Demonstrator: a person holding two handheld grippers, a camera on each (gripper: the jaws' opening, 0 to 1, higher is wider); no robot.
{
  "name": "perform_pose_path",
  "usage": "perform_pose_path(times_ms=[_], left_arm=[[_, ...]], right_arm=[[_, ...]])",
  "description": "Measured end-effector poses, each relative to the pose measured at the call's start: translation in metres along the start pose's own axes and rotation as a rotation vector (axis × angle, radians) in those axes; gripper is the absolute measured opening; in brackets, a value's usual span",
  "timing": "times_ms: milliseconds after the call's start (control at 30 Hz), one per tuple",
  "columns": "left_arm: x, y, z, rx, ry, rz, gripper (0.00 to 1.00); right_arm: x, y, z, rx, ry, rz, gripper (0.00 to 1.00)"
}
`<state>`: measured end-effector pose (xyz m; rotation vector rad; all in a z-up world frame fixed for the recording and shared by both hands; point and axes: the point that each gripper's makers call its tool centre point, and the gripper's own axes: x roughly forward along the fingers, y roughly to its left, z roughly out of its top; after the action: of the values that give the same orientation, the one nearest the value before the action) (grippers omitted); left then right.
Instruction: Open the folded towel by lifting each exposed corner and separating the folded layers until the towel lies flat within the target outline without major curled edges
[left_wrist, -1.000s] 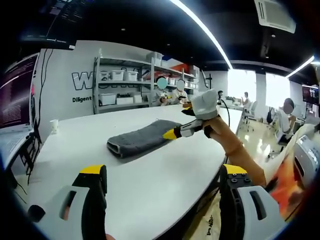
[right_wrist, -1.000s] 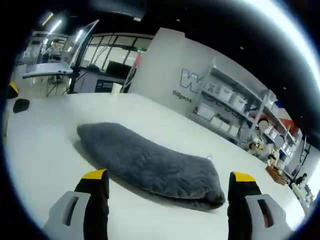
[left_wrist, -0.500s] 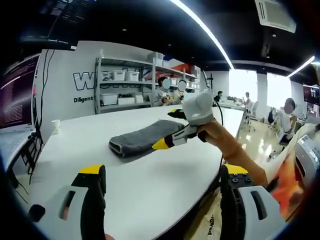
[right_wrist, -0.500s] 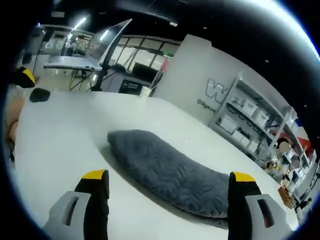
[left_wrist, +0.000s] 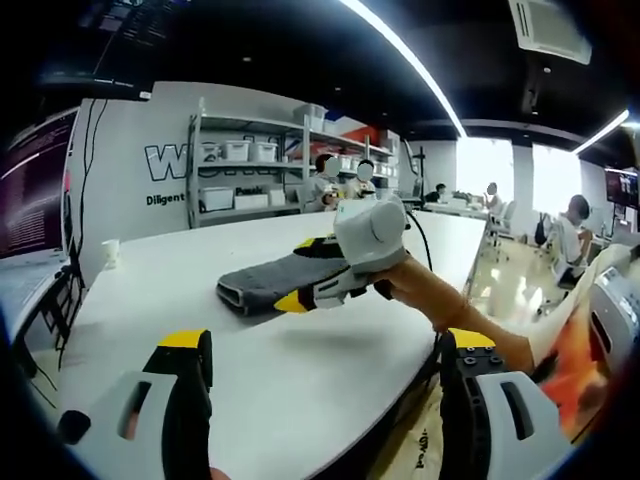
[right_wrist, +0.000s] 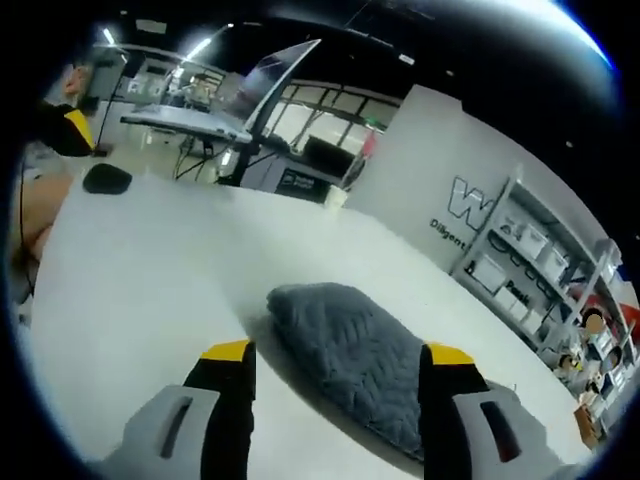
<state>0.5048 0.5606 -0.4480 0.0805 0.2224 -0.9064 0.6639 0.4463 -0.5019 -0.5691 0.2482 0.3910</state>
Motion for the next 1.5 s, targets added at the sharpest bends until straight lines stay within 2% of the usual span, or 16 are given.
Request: perform_pose_path(times_ms=[67,300,333,467,500,600,700,933,1133,1367,1500], left_arm=[[-0.001,0.001,0.0,-0.001,-0.003,0.002,0.93],[-0.005,0.005,0.003,-0.007,-0.014,0.008,0.93],[-0.005,0.005,0.003,-0.008,-0.015,0.008,0.93],[-0.005,0.004,0.004,-0.007,-0.016,0.004,0.93],[-0.005,0.003,0.004,-0.005,-0.016,0.003,0.93],[-0.005,0.003,0.004,-0.005,-0.017,0.001,0.93],[-0.005,0.003,0.004,-0.008,-0.015,0.003,0.93],[-0.004,0.001,0.003,-0.007,-0.013,0.002,0.93],[-0.001,0.0,0.002,-0.006,-0.007,-0.001,0.92],[0.001,-0.001,0.001,-0.004,0.0,-0.006,0.92],[0.002,-0.001,0.0,-0.005,0.005,-0.005,0.92]], right_arm=[[0.006,0.005,0.001,-0.012,0.0,0.017,0.47],[0.025,0.02,-0.006,-0.03,0.039,0.068,0.4],[0.027,0.022,-0.008,-0.024,0.041,0.076,0.37],[0.032,0.019,-0.008,0.01,0.039,0.074,0.12],[0.034,0.018,-0.008,0.012,0.039,0.071,0.08],[0.037,0.02,-0.01,0.02,0.049,0.087,0.07],[0.04,0.022,-0.014,0.032,0.043,0.101,0.0],[0.036,0.019,-0.01,0.083,0.003,0.112,0.0],[0.025,0.007,-0.011,0.154,-0.039,0.071,0.0],[0.005,-0.021,-0.014,0.233,-0.088,0.012,0.0],[-0.012,-0.053,-0.02,0.305,-0.115,-0.069,0.0]])
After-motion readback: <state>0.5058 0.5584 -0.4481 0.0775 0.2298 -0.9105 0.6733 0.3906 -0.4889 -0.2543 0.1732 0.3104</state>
